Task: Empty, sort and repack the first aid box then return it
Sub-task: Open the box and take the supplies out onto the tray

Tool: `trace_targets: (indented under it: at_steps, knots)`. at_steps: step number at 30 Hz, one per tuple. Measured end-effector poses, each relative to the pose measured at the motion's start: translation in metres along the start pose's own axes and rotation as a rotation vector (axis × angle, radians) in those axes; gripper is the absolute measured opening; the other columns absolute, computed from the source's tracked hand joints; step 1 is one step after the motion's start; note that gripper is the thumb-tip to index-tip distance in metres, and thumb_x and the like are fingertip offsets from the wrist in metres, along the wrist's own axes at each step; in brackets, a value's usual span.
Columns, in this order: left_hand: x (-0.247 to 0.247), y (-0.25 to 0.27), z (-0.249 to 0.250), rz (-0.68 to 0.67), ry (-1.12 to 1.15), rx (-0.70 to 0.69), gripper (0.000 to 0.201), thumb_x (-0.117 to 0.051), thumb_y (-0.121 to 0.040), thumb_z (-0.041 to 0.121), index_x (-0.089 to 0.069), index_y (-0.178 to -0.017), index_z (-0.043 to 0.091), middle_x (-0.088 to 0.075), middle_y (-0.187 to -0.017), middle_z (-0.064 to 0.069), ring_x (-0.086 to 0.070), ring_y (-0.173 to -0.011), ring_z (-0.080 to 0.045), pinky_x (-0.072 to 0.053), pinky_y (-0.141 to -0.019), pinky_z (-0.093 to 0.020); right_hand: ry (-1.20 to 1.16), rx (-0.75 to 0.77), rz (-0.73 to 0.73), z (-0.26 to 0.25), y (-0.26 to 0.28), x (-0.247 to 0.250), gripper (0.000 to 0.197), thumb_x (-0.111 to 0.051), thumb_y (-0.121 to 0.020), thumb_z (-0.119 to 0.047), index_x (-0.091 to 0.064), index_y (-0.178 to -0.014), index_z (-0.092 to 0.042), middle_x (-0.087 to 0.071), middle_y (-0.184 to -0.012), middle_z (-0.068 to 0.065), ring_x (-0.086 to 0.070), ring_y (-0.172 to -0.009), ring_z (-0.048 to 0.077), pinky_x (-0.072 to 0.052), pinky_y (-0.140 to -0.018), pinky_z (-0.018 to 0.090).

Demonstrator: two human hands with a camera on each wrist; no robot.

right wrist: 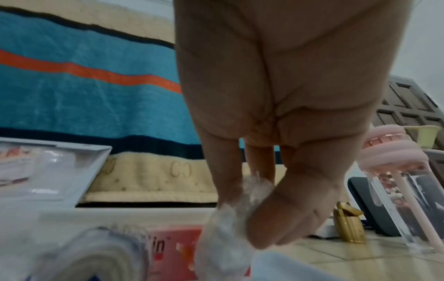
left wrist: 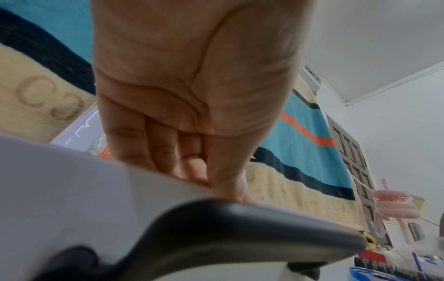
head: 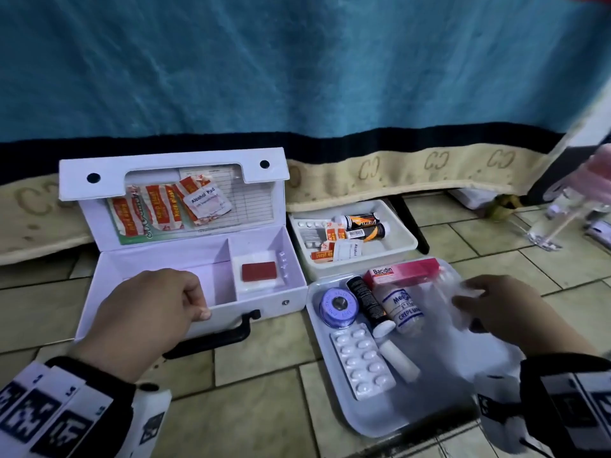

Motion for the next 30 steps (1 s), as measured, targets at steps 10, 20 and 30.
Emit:
trace_targets:
  at_steps: [10, 20, 30]
  knots:
    - [-0.002, 0.0, 0.001, 0.003, -0.02, 0.013, 0.021, -0.075, -0.075, 0.036, -0.06, -0.063, 0.029, -0.062, -0.072, 0.013, -0.057, -0.077, -0.011, -0.038, -0.06, -0.025, 0.15, 0.18, 0.183, -0.06, 0.005, -0.002, 0.046, -0.06, -0.084, -0.041, -0.061, -0.114, -0.006, -0.063, -0.114, 0.018, -0.06, -0.101, 0.033, -0.046, -0.084, 0.036]
    - [-0.004, -0.003, -0.005, -0.008, 0.112, 0.055, 0.023, -0.079, -0.072, 0.034, -0.062, -0.059, 0.028, -0.062, -0.067, 0.014, -0.057, -0.075, -0.008, -0.045, -0.064, -0.026, 0.49, 0.825, -0.243, -0.221, 0.038, -0.113, 0.03, -0.049, -0.09, -0.011, -0.058, -0.119, -0.01, -0.056, -0.12, 0.009, -0.057, -0.108, 0.026, -0.047, -0.082, 0.032]
    - [-0.005, -0.004, -0.008, -0.019, 0.151, 0.077, 0.02, -0.078, -0.073, 0.031, -0.063, -0.061, 0.026, -0.064, -0.067, 0.014, -0.058, -0.075, -0.008, -0.046, -0.066, -0.026, 0.654, 0.747, -0.306, -0.238, 0.039, -0.13, 0.022, -0.051, -0.09, -0.009, -0.058, -0.11, -0.005, -0.06, -0.116, 0.01, -0.059, -0.106, 0.029, -0.043, -0.074, 0.034]
Point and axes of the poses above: each hand's wrist, its own y-axis away from the middle knuckle, its own x-axis out of the back of the hand, z = x × y, the point moved 3 cm from there along -y, towards the middle knuckle
